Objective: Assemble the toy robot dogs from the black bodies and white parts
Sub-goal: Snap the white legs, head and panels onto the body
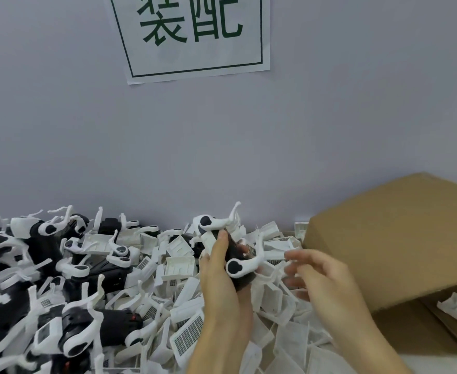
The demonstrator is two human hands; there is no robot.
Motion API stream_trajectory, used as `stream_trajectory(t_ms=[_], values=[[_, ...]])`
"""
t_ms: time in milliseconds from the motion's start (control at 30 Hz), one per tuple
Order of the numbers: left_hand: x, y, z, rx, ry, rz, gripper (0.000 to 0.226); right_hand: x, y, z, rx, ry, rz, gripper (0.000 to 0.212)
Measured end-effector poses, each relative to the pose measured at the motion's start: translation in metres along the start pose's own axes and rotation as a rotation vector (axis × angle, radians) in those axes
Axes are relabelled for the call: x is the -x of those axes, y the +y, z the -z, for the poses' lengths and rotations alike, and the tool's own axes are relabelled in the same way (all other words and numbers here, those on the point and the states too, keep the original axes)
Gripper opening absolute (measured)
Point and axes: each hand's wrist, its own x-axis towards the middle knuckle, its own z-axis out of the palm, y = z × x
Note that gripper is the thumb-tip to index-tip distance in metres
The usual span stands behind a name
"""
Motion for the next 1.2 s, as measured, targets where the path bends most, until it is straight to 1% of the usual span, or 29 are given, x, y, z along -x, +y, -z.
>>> stream_trajectory(t_ms=[100, 200, 267, 333, 367, 433, 500, 567, 633, 700, 767, 800, 900, 1000, 1067, 1133, 1200], values=[[0.002, 0.002, 0.001, 0.093, -0.035, 0.046, 0.025, 0.004, -0.002, -0.006, 0.041, -0.202, -0.104, 0.033], [0.005, 0.006, 0.001, 0.098, -0.112, 0.101, 0.045, 0.008, -0.004, -0.009, 0.006, -0.338, -0.096, 0.042], [0.006, 0.006, 0.001, 0.045, -0.142, 0.099, 0.048, 0.012, -0.006, -0.011, -0.030, -0.372, -0.056, 0.038], [0.007, 0.006, 0.001, 0.051, -0.174, 0.084, 0.053, 0.015, -0.006, -0.015, -0.045, -0.382, -0.013, 0.030], [0.007, 0.007, 0.001, 0.067, -0.197, 0.103, 0.057, 0.017, -0.007, -0.018, -0.053, -0.371, 0.013, 0.031], [0.009, 0.008, 0.002, 0.087, -0.266, 0.183, 0.056, 0.021, -0.007, -0.024, -0.075, -0.308, 0.060, 0.029], [0.012, 0.008, 0.003, 0.115, -0.313, 0.230, 0.053, 0.022, -0.009, -0.030, -0.139, -0.269, 0.063, 0.027], [0.013, 0.006, 0.003, 0.166, -0.330, 0.242, 0.052, 0.024, -0.011, -0.034, -0.211, -0.282, 0.029, 0.022], [0.013, 0.004, 0.003, 0.198, -0.334, 0.235, 0.055, 0.024, -0.012, -0.036, -0.262, -0.284, -0.009, 0.027], [0.012, 0.004, 0.004, 0.201, -0.327, 0.237, 0.056, 0.024, -0.011, -0.038, -0.291, -0.276, -0.033, 0.024], [0.012, 0.005, 0.004, 0.183, -0.339, 0.230, 0.048, 0.023, -0.010, -0.039, -0.312, -0.278, -0.040, 0.036], [0.013, 0.006, 0.003, 0.178, -0.347, 0.230, 0.045, 0.023, -0.008, -0.040, -0.324, -0.278, -0.039, 0.038], [0.013, 0.005, 0.003, 0.191, -0.343, 0.248, 0.048, 0.021, -0.005, -0.042, -0.363, -0.294, -0.019, 0.040], [0.014, 0.004, 0.002, 0.210, -0.354, 0.268, 0.043, 0.019, 0.000, -0.042, -0.370, -0.298, -0.004, 0.052], [0.014, 0.005, 0.002, 0.208, -0.351, 0.264, 0.042, 0.018, 0.003, -0.042, -0.402, -0.310, -0.011, 0.052], [0.015, 0.006, 0.001, 0.194, -0.364, 0.260, 0.034, 0.017, 0.004, -0.042, -0.441, -0.338, -0.027, 0.047], [0.016, 0.006, 0.001, 0.188, -0.360, 0.262, 0.034, 0.017, 0.006, -0.041, -0.435, -0.336, -0.038, 0.047]])
